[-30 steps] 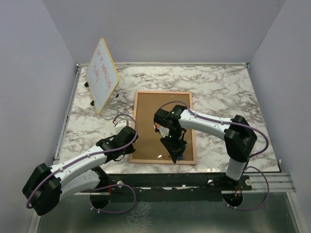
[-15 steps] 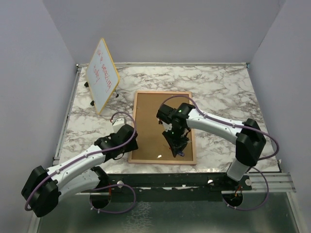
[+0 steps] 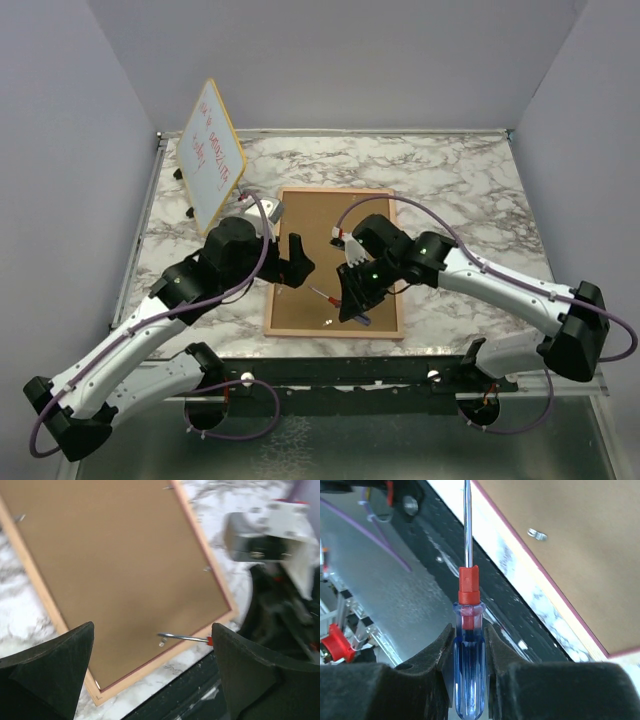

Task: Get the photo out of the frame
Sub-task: Adjust the screwdriver.

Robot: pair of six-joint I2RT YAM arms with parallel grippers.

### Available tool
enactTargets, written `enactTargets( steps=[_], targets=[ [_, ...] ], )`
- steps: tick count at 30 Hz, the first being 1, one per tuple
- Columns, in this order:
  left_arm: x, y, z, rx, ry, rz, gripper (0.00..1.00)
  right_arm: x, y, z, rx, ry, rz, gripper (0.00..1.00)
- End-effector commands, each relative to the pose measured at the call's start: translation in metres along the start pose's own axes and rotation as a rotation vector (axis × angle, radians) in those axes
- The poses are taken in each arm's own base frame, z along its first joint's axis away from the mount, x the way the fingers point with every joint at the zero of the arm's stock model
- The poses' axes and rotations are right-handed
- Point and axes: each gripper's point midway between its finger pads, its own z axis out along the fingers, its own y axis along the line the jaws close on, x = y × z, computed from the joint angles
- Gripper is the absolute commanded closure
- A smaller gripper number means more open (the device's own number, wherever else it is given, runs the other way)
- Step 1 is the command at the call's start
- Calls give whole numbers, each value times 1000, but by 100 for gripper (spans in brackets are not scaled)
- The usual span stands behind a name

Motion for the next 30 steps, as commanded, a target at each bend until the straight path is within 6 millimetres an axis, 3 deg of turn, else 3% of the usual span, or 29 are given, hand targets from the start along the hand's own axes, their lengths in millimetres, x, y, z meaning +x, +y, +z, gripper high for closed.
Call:
enactTargets(
  steps=[1, 4, 9, 13, 16, 21, 26, 30],
  targets=[
    [-12, -51, -31, 318, 42, 284, 1, -11, 40, -15, -232, -130, -99, 99],
    [-12, -67, -41, 416, 80, 321, 1, -9, 51, -33, -282, -201, -135, 99],
    [-3, -106, -73, 720, 142, 415, 1, 1, 64, -58, -351, -269, -206, 99],
    [4, -126, -82, 898, 220, 421, 1, 12, 74, -65, -418, -236, -246, 99],
    [8, -138, -89, 1024, 271, 419, 1, 10, 68, -59, -390, -230, -240, 99],
    [22, -138, -90, 1082, 336, 384, 2, 3, 75, -61, -417, -250, -268, 99],
    [38, -127, -79, 1028, 393, 356, 13, 8, 83, -62, -473, -231, -264, 99],
    [43, -120, -67, 978, 414, 348, 28, 9, 83, -60, -480, -217, -249, 99]
  ],
)
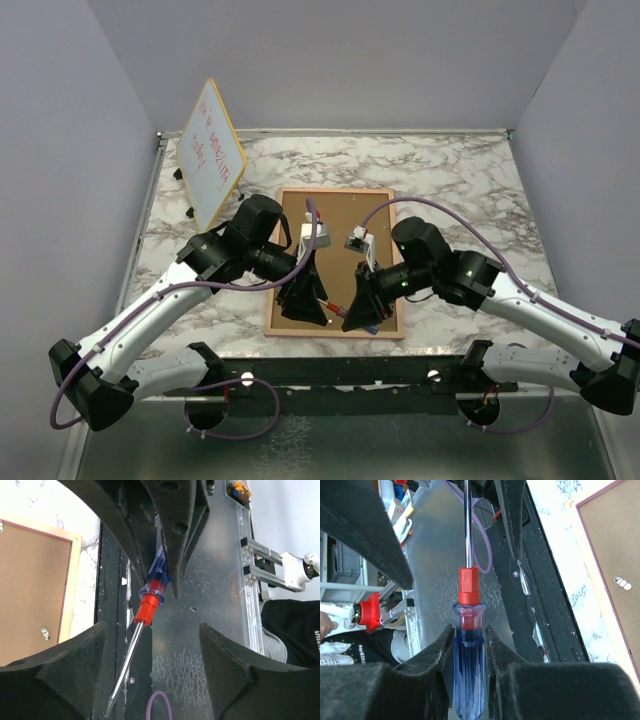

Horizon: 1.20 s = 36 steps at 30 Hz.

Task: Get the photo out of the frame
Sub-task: Adjust the screwdriver.

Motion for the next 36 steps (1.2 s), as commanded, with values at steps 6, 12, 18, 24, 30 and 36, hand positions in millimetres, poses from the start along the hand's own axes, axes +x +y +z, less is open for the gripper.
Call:
enactTargets(
  steps=[6, 12, 18, 24, 30, 36],
  targets=[
    [2, 21, 0, -93, 19, 7, 70, 3, 6, 4, -57, 31, 9, 99],
    [11, 27, 2, -106, 34, -9, 100, -1, -9, 4, 37, -4, 29, 96],
    [-2, 34, 1, -162, -83, -19, 100, -27, -28, -4, 187, -181, 78, 36],
    [-38, 44, -9, -179, -379, -91, 100, -57, -34, -33, 278, -457, 82, 10],
    [-65, 19, -16, 6, -554, -108, 100, -74, -40, -63, 294, -606, 84, 5],
    [-79, 3, -22, 38, -554, -37, 100, -83, -18, -58, 102, -570, 39, 7]
  ],
)
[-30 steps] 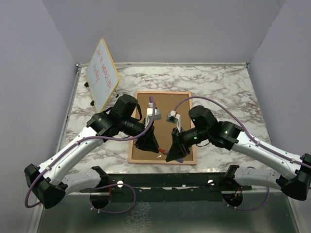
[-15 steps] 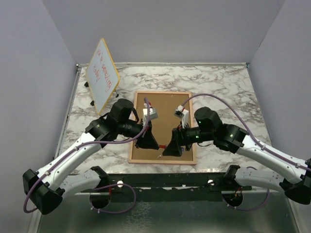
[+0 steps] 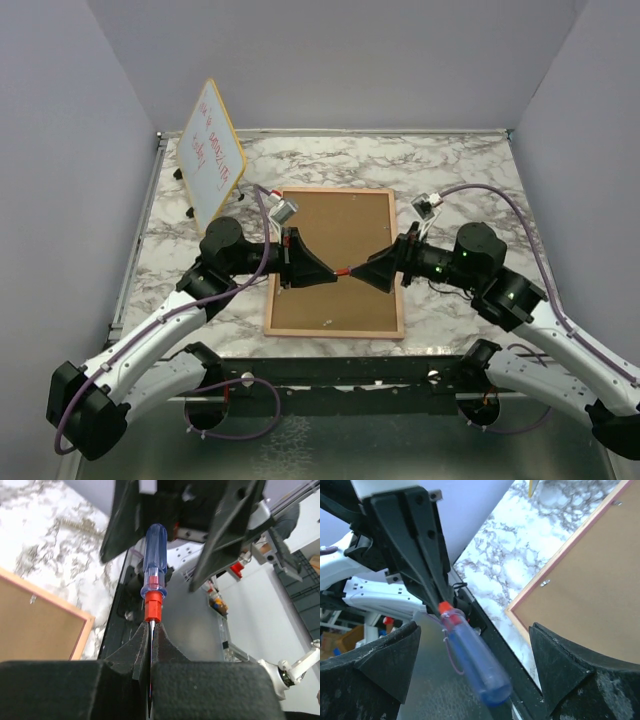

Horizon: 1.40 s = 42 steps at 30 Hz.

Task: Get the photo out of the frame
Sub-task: Adjust the screwdriver.

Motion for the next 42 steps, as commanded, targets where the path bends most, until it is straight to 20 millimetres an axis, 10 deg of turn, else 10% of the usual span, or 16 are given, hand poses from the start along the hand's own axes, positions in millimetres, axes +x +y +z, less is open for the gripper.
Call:
enactTargets(
  steps=[1, 13, 18, 25, 32, 38, 42],
  targets=[
    [-37, -42, -2, 124, -78, 124, 100, 4, 20, 8, -147, 58, 19, 8],
    [-34, -43, -1, 145, -44, 129, 100, -22, 49, -3, -240, 30, -61, 25],
    [-33, -41, -2, 143, -35, 126, 100, -20, 57, -7, -281, 59, -64, 52],
    [-38, -31, -4, 99, -50, 134, 100, -12, 57, -11, -288, 90, -56, 47],
    [-38, -31, -4, 100, -47, 135, 100, -17, 60, -8, -295, 89, -60, 87],
    [-37, -25, -4, 68, -55, 118, 100, -22, 58, -4, -258, 102, -62, 99],
    [-33, 5, -4, -89, -26, 95, 35, -17, 46, -1, -208, 109, -34, 99]
  ],
)
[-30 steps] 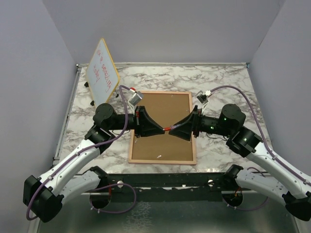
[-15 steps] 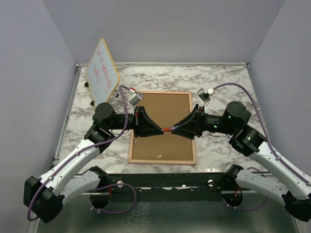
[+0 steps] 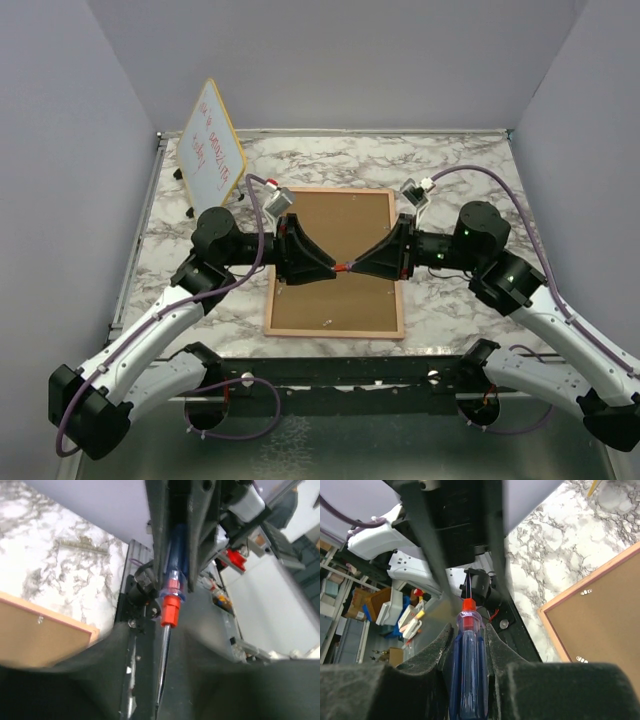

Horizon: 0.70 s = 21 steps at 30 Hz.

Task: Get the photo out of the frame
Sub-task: Adjust the screwdriver.

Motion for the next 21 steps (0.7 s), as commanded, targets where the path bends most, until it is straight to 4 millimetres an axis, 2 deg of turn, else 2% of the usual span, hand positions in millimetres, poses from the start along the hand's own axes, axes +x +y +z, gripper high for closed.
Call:
enactTargets(
  steps=[1, 3, 6, 9, 13, 17, 21],
  targets=[
    [4, 41, -4, -217, 20, -25, 24, 4, -7, -1, 49, 11, 19, 99],
    [9, 57, -10, -312, 23, -26, 17, 7, -19, -2, 113, 10, 44, 99],
    [18, 95, -36, -575, 12, -31, 1, 13, -42, -6, 242, 11, 87, 99],
    [35, 133, -80, -897, 31, -51, 1, 24, -77, -17, 455, 28, 167, 99],
    [55, 164, -131, -1221, 10, -123, 1, 49, -110, -31, 663, 103, 283, 99],
    [80, 183, -166, -1453, 15, -229, 1, 62, -117, -32, 684, 88, 355, 99],
    [102, 194, -187, -1597, 0, -314, 1, 68, -121, -44, 722, 66, 367, 99]
  ],
)
